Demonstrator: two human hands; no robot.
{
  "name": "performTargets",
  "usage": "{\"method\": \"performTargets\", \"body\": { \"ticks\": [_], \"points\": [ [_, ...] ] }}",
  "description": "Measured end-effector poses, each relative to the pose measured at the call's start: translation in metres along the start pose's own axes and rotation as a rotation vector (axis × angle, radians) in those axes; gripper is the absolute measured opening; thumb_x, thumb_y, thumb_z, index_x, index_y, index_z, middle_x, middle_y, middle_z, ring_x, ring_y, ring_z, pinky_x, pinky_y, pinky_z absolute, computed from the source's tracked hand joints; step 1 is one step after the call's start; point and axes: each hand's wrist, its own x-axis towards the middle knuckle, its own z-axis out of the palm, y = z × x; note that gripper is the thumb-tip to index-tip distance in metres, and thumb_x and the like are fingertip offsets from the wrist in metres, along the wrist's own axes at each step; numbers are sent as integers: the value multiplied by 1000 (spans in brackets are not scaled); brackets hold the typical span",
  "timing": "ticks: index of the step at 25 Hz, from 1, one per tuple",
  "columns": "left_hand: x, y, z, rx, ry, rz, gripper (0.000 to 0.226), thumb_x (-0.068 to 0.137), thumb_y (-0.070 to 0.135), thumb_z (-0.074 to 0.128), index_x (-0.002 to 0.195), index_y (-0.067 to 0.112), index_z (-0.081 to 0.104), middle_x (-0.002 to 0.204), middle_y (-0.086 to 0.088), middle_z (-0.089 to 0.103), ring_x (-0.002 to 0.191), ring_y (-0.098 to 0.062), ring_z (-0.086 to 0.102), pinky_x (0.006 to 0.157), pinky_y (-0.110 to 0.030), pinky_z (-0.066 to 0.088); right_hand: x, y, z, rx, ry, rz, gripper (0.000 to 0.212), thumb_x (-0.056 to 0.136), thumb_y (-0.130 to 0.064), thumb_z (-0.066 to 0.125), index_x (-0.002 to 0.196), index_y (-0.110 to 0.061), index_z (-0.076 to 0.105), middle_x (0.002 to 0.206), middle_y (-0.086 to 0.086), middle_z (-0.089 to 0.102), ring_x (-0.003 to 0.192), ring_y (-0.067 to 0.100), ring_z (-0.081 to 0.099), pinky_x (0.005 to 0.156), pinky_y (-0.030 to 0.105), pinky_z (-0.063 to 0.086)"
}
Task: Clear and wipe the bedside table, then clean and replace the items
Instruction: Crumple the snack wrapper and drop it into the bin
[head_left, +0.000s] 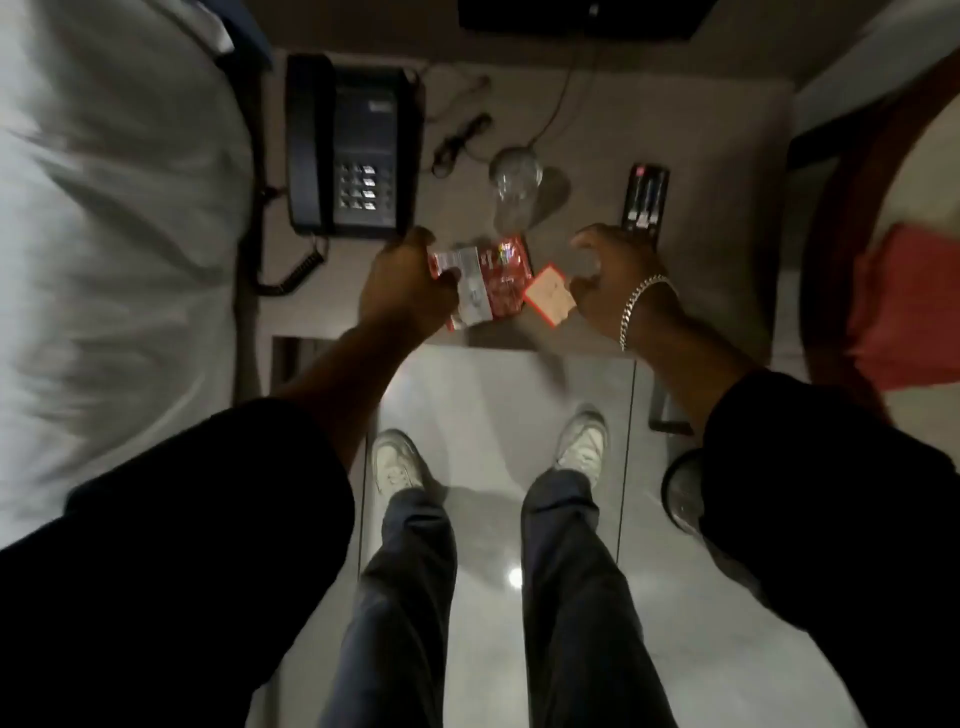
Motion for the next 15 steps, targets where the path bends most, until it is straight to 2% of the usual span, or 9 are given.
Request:
{"method": "performTargets", "body": {
  "ticks": [4,6,8,12,15],
  "points": [
    [32,-26,66,13,69,-162,61,83,29,71,133,9,44,133,-18,52,122,-35,52,96,-41,46,25,33,66,-54,-92,3,51,78,-14,64,128,-12,53,129,18,54,123,36,46,107,38,38],
    [42,-27,91,23,135,-160,61,79,24,73,132,12,46,135,-15,49,122,-33,52,96,-39,47,33,42,89,-105,-58,-40,60,76,-17,65,134,-17,48,134,18,45,125,37,42,110,40,35],
    [50,-26,105,-9,208,-119,53,78,15,70,128,13,50,134,-13,49,118,-30,56,94,-34,48,40,44,97,-146,-10,-66,61,74,-18,66,132,-19,48,133,18,43,122,38,44,107,42,39],
    [53,-31,108,-119,279,-118,33,85,15,67,116,9,58,120,-6,65,108,-16,63,87,-19,48,47,43,100,-106,31,-24,40,75,-18,68,113,-12,56,119,16,59,112,34,53,97,39,43],
    [37,-26,103,-288,228,-96,21,82,5,66,103,6,63,95,-2,70,81,-7,63,65,-4,47,31,57,94,63,136,146,22,82,-20,63,101,-9,64,108,13,67,104,29,59,84,31,45]
  ]
}}
